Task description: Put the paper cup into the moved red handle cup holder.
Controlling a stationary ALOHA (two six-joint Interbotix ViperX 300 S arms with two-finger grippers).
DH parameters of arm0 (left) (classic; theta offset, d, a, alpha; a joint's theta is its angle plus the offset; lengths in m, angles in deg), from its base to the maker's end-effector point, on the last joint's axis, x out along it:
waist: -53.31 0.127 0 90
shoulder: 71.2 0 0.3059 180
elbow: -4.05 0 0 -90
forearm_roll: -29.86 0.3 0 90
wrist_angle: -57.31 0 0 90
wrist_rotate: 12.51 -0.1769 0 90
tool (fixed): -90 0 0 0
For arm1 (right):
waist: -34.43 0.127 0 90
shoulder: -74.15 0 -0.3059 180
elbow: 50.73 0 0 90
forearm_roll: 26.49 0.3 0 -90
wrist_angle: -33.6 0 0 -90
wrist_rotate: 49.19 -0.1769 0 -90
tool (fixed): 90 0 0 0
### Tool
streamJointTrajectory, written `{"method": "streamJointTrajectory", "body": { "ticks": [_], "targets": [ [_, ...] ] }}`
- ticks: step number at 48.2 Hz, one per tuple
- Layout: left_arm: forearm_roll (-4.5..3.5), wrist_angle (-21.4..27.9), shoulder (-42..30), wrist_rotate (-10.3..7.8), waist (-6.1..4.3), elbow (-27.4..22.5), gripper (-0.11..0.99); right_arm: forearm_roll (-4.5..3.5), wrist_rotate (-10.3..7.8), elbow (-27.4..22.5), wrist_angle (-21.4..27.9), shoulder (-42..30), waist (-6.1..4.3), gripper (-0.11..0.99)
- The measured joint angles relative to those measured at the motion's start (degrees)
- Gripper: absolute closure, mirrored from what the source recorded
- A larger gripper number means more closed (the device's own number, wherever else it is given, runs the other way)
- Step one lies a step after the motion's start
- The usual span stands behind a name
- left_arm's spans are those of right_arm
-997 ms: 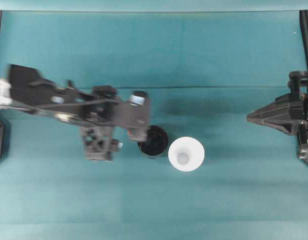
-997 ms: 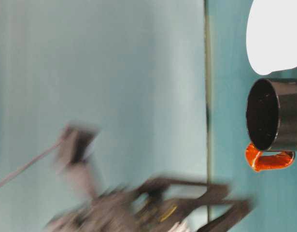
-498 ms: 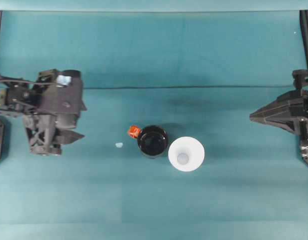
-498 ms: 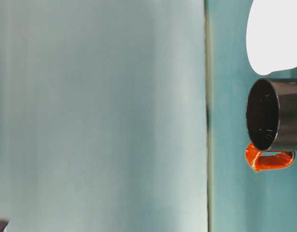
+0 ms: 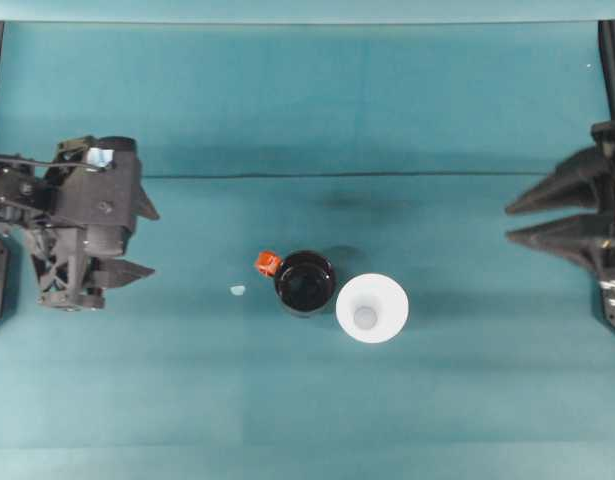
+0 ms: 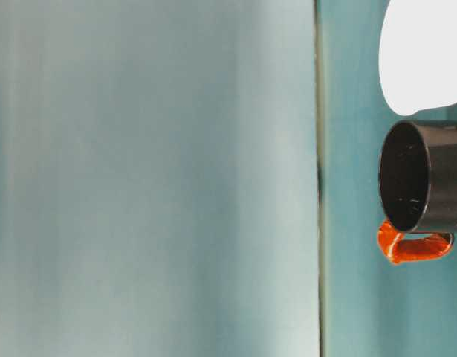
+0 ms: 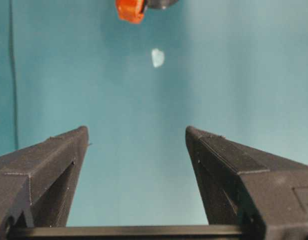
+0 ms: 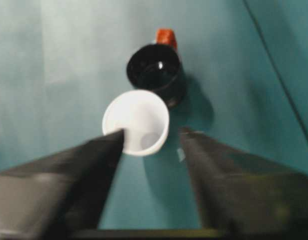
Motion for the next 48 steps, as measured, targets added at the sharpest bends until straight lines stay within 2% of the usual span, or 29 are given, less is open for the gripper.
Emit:
{"method": "streamJointTrajectory", "body": {
  "ticks": [3, 7, 12, 24, 37, 48],
  "targets": [
    [0.00, 0.00, 0.79, -0.26, 0.00, 0.44, 0.04, 0.00, -1.58, -0.97, 0.97, -1.49, 0.09, 0.29],
    [0.00, 0.09, 1.85, -0.26, 0.00, 1.05, 0.04, 0.44, -2.90, -2.37, 2.46, -3.78, 0.09, 0.05],
    [-0.09, 0.26, 2.81, -0.26, 0.00, 1.85, 0.04, 0.70, -3.34, -4.39, 5.54, -6.86, 0.26, -0.11],
    [0.00, 0.97, 3.52, 0.09, 0.00, 2.90, 0.05, 0.79, -3.43, -8.09, 10.63, -14.41, 0.09, -0.11],
    [0.00, 1.05, 4.13, 0.18, 0.00, 3.34, 0.04, 0.70, -3.69, -13.18, 10.99, -25.66, -0.09, -0.11],
    [0.00, 1.05, 4.66, 0.35, 0.00, 3.60, 0.04, 1.05, -3.69, -17.49, 10.81, -35.86, -0.18, -0.11]
  ]
}}
